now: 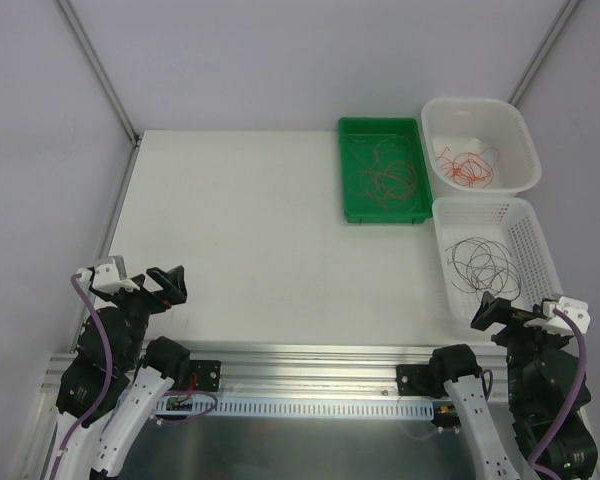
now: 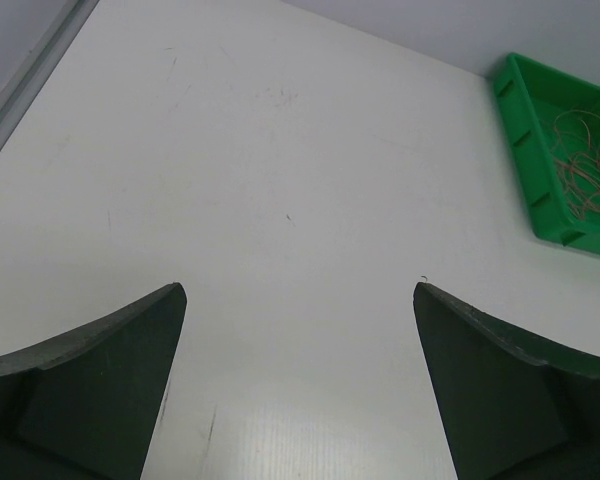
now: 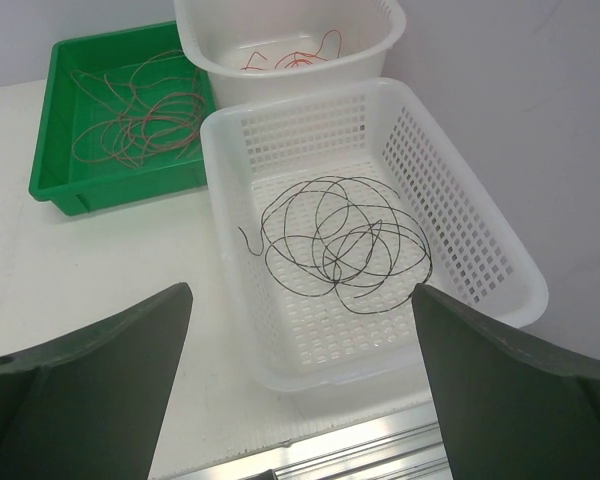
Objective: Untangle the cables
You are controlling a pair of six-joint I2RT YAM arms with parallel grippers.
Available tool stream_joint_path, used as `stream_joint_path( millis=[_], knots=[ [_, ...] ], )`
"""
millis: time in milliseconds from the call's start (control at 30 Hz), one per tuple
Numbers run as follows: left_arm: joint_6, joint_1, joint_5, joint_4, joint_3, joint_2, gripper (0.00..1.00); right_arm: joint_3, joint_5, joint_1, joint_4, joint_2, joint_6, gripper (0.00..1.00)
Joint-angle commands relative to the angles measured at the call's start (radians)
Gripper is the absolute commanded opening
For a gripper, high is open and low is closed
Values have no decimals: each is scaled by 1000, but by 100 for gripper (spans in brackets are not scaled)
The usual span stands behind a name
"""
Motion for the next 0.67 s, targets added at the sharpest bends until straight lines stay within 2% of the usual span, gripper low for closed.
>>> stream_joint_path(
  millis=[0,633],
  knots=[
    [-3,4,-27,13,-2,-162,99,1,24,11,14,-191,-1,97],
    [-1,5,-26,10,-1,-164,99,15,23,17,-1,-192,7,97]
  ],
)
